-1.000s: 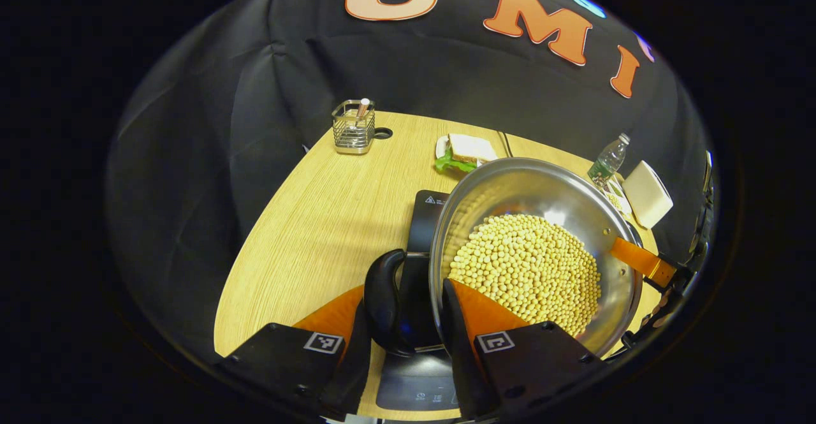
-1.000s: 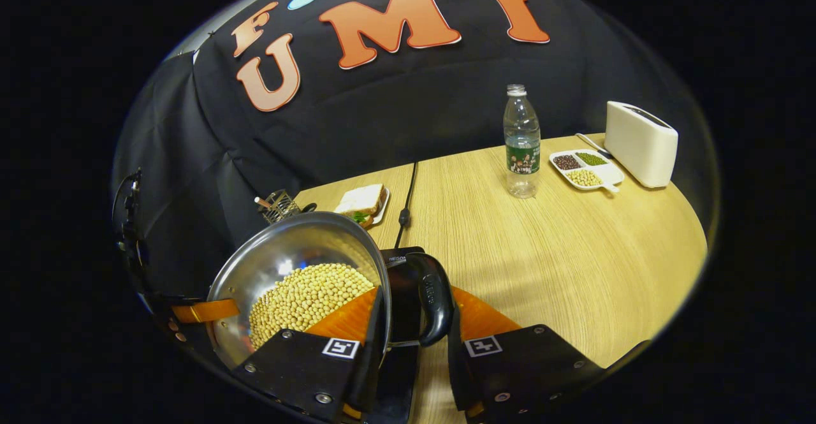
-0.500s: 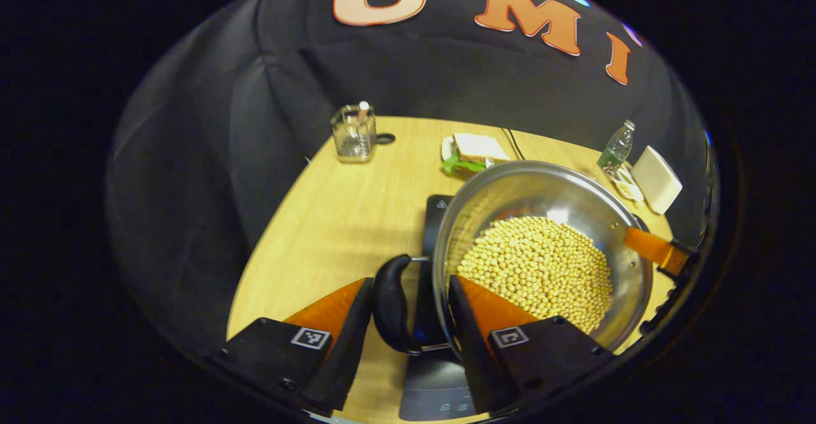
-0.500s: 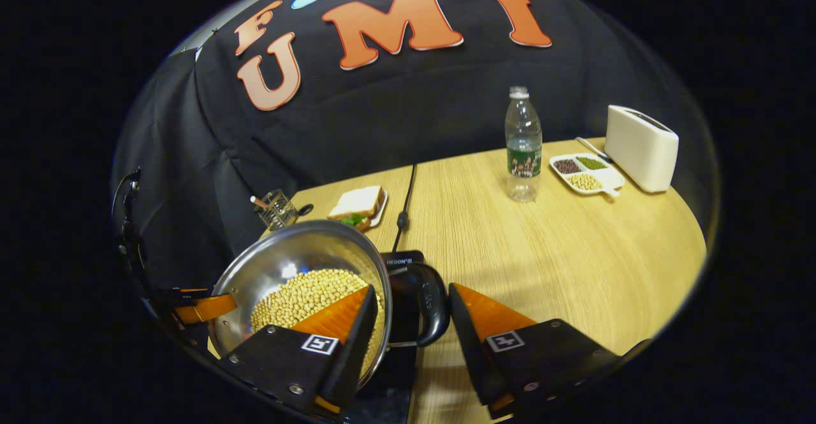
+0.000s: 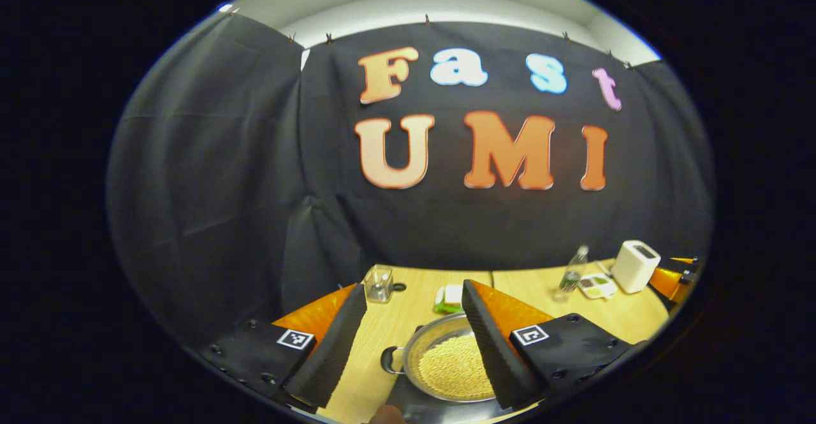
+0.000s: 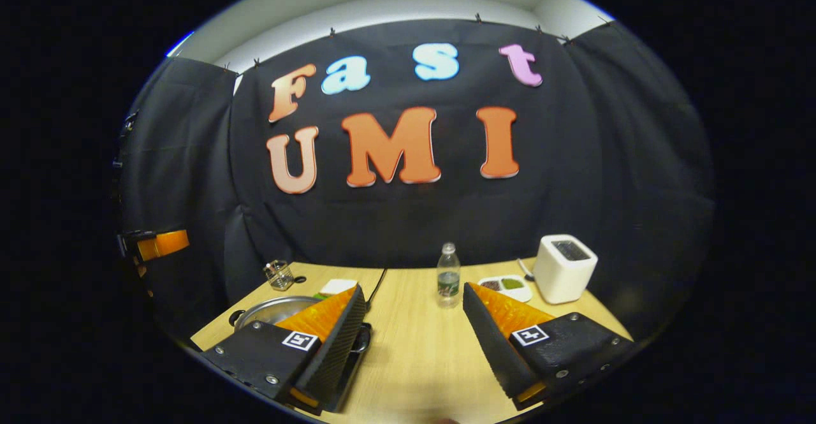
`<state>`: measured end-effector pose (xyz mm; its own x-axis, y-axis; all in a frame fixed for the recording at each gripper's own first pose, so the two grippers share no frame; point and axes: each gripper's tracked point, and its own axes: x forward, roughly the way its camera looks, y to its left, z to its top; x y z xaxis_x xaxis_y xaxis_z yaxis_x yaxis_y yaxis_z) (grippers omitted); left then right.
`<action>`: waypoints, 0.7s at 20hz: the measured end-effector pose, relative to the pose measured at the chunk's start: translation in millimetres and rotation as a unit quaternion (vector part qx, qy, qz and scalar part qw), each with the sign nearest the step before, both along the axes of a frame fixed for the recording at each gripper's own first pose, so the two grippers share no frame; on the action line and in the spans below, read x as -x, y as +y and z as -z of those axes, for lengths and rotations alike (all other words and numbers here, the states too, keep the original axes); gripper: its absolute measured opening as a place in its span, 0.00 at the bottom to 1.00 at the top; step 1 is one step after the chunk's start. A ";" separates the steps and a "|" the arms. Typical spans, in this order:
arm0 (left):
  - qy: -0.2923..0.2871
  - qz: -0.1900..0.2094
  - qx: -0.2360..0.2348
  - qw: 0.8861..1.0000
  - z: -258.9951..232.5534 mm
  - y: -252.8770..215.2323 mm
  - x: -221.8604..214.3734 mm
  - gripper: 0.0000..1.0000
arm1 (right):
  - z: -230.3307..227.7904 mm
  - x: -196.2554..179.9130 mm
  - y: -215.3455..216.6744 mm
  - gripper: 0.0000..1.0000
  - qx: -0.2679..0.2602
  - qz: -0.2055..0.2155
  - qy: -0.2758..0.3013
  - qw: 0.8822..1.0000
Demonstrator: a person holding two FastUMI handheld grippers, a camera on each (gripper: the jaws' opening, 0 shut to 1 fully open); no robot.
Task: First push the handle of the pot to place it horizontally, then grasp the pot with both hands and set it on the induction cooktop.
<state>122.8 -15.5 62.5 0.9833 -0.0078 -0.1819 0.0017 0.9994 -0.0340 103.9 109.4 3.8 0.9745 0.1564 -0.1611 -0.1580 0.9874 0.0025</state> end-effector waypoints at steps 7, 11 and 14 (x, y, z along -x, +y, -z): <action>-0.076 0.063 0.062 0.993 -103.0 -67.5 94.6 1.00 | -116.4 99.2 -94.5 0.95 0.011 0.043 -0.103 0.994; -0.111 0.070 0.046 0.990 -128.1 -86.6 127.3 0.97 | -127.4 130.4 -127.0 0.95 -0.010 0.048 -0.111 0.993; -0.102 0.091 0.046 0.990 -123.5 -110.1 140.5 0.96 | -122.5 135.5 -149.3 0.95 -0.015 0.064 -0.109 0.992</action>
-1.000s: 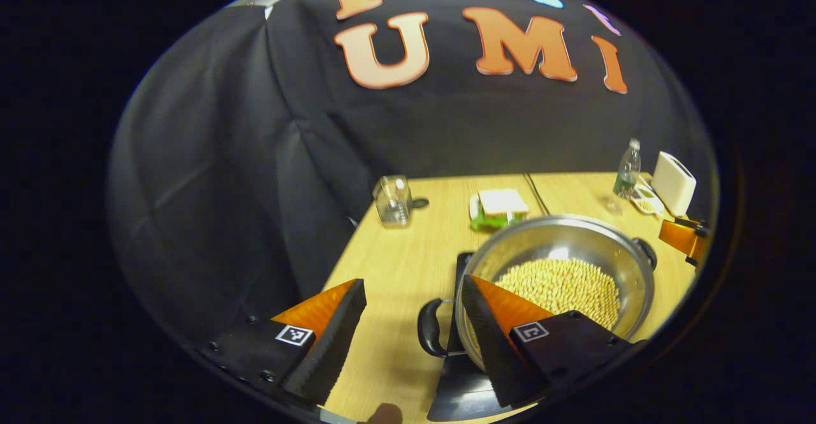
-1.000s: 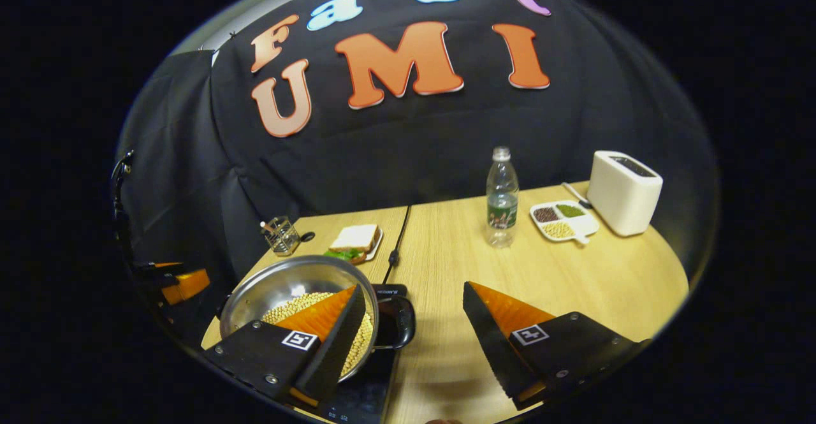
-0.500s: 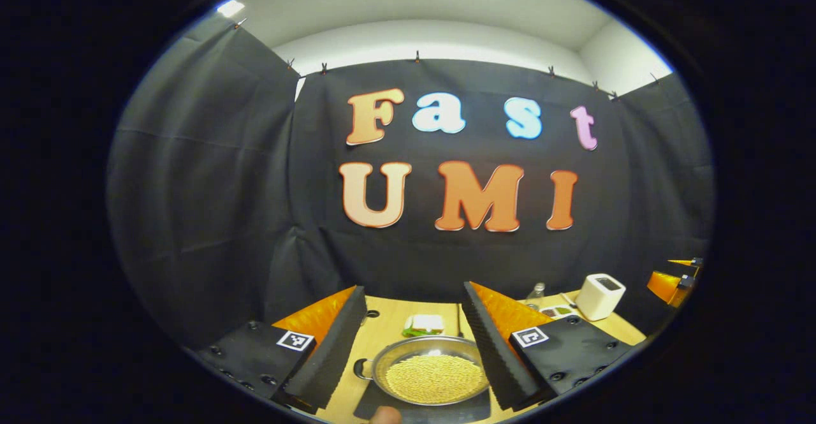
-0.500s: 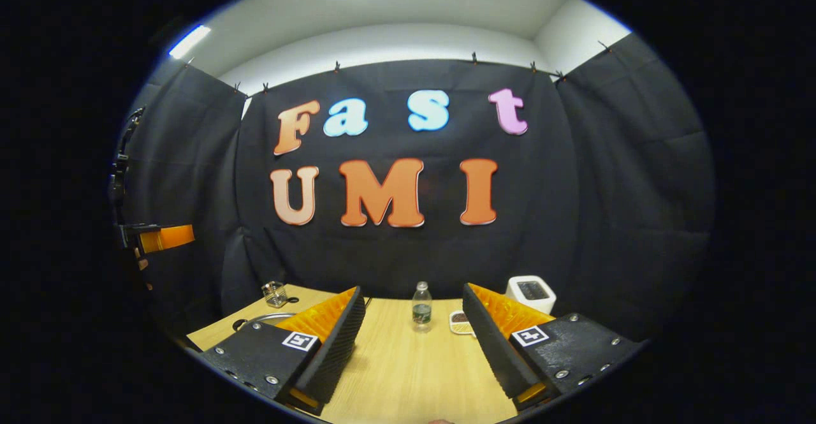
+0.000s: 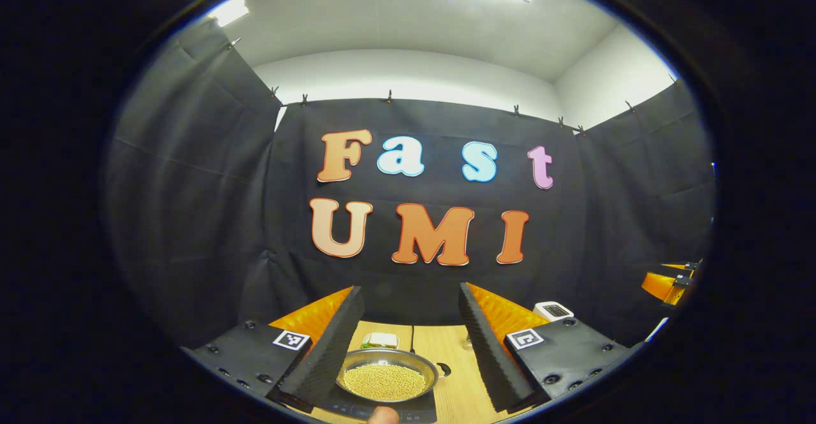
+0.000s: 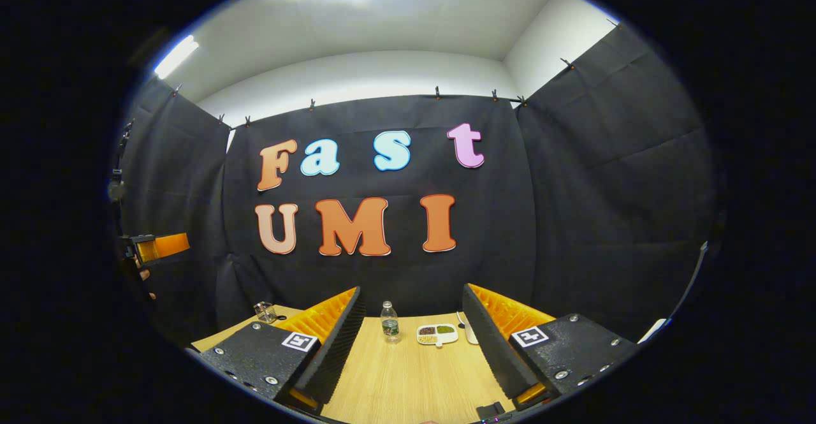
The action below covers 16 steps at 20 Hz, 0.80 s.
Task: First push the handle of the pot to place it horizontally, then grasp the pot with both hands and set it on the induction cooktop.
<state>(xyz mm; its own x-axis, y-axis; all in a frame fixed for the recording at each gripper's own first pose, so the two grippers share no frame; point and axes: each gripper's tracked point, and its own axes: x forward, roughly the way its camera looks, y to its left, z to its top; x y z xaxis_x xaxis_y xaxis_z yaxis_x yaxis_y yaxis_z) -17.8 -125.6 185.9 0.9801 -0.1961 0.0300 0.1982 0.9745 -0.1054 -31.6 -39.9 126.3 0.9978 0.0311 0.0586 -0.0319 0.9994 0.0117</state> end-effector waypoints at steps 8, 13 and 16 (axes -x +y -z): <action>-0.009 -0.024 -0.024 0.999 -3.9 -3.8 -1.1 0.97 | 7.1 -15.7 -10.3 0.95 -0.008 -0.014 -0.003 1.000; -0.003 -0.028 -0.027 0.999 -7.3 -6.1 -35.8 0.97 | -3.8 -41.1 0.8 0.95 -0.002 -0.017 -0.020 1.000; -0.019 -0.019 -0.038 0.999 -20.3 -10.2 -51.3 0.97 | -9.3 -48.6 5.7 0.95 -0.006 -0.016 -0.033 0.999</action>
